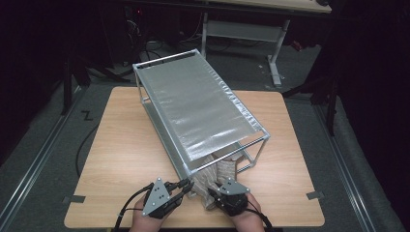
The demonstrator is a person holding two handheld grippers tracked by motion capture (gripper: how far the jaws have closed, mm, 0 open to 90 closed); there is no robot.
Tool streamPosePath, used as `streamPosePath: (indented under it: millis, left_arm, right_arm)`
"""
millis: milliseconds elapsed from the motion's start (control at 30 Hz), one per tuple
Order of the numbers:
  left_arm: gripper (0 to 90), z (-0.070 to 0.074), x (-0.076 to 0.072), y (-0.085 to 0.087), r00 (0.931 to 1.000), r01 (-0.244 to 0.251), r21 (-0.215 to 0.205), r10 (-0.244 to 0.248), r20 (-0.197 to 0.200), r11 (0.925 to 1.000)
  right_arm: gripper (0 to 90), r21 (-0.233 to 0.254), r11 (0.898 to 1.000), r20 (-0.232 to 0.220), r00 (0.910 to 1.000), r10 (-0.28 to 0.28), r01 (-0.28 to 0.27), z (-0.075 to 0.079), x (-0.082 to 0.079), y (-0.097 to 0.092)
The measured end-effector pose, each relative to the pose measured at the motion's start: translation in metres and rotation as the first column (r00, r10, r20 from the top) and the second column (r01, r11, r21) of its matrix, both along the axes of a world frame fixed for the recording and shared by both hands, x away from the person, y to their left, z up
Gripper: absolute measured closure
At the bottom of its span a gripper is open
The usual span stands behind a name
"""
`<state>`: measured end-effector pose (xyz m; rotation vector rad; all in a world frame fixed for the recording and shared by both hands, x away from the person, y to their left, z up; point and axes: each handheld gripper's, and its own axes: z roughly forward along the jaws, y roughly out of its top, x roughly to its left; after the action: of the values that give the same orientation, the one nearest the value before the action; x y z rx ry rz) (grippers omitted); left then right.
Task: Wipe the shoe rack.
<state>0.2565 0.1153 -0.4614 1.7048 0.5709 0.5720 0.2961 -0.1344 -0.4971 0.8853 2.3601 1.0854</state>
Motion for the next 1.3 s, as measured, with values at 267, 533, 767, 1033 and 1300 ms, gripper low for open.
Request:
streamPosePath:
  millis: [267, 533, 767, 1033, 1300]
  left_arm:
    - [79.9, 0.000, 0.000, 0.000, 1.0000, 0.001, -0.001, -0.001, -0.003, 1.0000]
    - [79.9, 0.000, 0.000, 0.000, 1.0000, 0.002, -0.002, -0.002, -0.004, 1.0000]
    - [79.8, 0.000, 0.000, -0.002, 0.9999, 0.009, -0.001, -0.009, -0.005, 1.0000]
    - [79.8, 0.000, 0.000, -0.002, 0.9999, 0.009, -0.003, -0.009, -0.005, 1.0000]
    - [79.8, -0.001, 0.001, -0.001, 0.9998, 0.018, -0.006, -0.018, 0.002, 0.9998]
  right_arm:
    - [69.4, -0.011, 0.993, 0.013, 0.9933, -0.115, 0.115, 0.000, 0.017, -0.029]
    - [69.5, -0.021, 0.960, 0.025, 0.9597, -0.280, 0.280, 0.000, 0.039, -0.070]
    - [69.4, -0.013, 0.940, 0.025, 0.9394, -0.342, 0.342, 0.000, 0.049, -0.089]
    - [69.2, -0.004, 0.940, 0.024, 0.9402, -0.340, 0.340, -0.001, 0.048, -0.087]
    - [72.1, 0.073, 0.953, 0.039, 0.9535, -0.299, 0.296, 0.010, 0.033, -0.088]
